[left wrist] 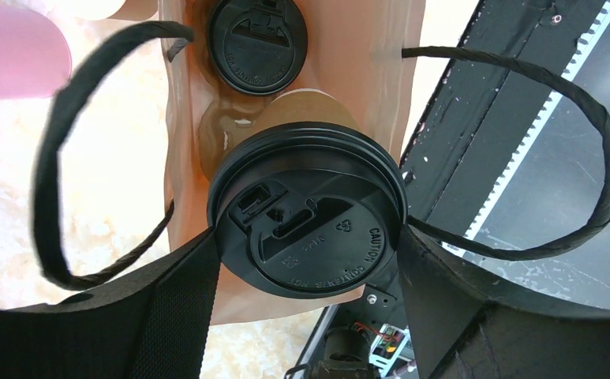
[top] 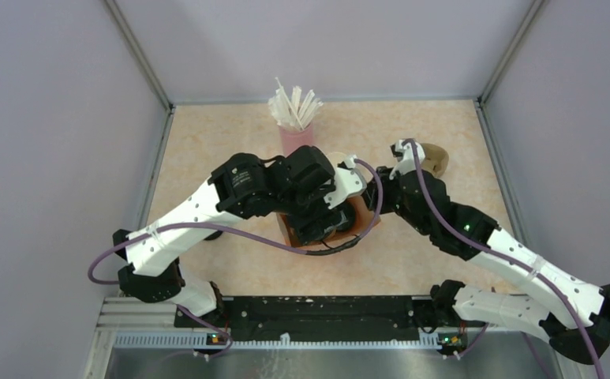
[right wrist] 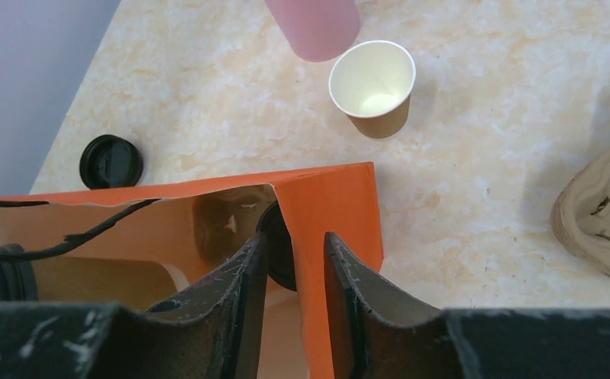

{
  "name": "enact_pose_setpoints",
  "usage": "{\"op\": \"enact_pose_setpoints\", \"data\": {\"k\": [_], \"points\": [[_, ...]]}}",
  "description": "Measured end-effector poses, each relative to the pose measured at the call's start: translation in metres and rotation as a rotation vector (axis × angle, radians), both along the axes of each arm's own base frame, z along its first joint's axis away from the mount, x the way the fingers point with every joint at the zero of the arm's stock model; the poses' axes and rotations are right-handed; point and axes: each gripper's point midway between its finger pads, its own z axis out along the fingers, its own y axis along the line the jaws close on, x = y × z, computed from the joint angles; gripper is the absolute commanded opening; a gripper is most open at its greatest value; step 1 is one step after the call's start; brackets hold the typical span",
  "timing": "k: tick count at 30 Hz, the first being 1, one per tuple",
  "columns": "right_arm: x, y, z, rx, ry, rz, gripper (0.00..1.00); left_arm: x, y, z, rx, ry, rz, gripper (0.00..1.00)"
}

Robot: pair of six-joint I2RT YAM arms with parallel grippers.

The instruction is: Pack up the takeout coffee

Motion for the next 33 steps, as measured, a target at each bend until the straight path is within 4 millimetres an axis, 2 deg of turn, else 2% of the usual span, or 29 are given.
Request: {"op": "enact_pose_setpoints", "data": {"k": [3, 4, 7, 8, 16, 22, 26, 33], "points": [[0.004, 0.001, -0.003, -0.023, 0.002, -0.010, 0.29, 0.000, 0.001, -0.001, 0.007, -0.002, 0.000, 0.53], [0.005, 0.001, -0.005, -0.030, 0.005, -0.012, 0.25, 0.000, 0.001, -0.001, 0.007, -0.002, 0.001, 0.52], [0.004, 0.001, -0.010, -0.043, 0.021, -0.011, 0.04, 0.001, 0.001, -0.003, 0.014, -0.005, 0.004, 0.50], [0.003, 0.001, -0.010, -0.040, 0.024, -0.011, 0.00, 0.001, 0.002, -0.005, 0.021, -0.006, 0.006, 0.50], [-0.007, -0.010, 0.000, 0.046, 0.036, -0.041, 0.00, 0.009, 0.010, -0.018, 0.095, -0.055, 0.040, 0.49], [-0.017, -0.017, -0.016, 0.105, 0.038, -0.056, 0.00, 0.012, 0.014, -0.037, 0.172, -0.095, 0.041, 0.49], [-0.014, -0.017, -0.017, 0.123, -0.024, -0.042, 0.00, 0.016, 0.014, -0.047, 0.198, -0.112, 0.036, 0.49], [-0.010, -0.008, -0.017, 0.091, -0.117, 0.028, 0.00, 0.026, 0.006, -0.039, 0.177, -0.154, 0.052, 0.49]]}}
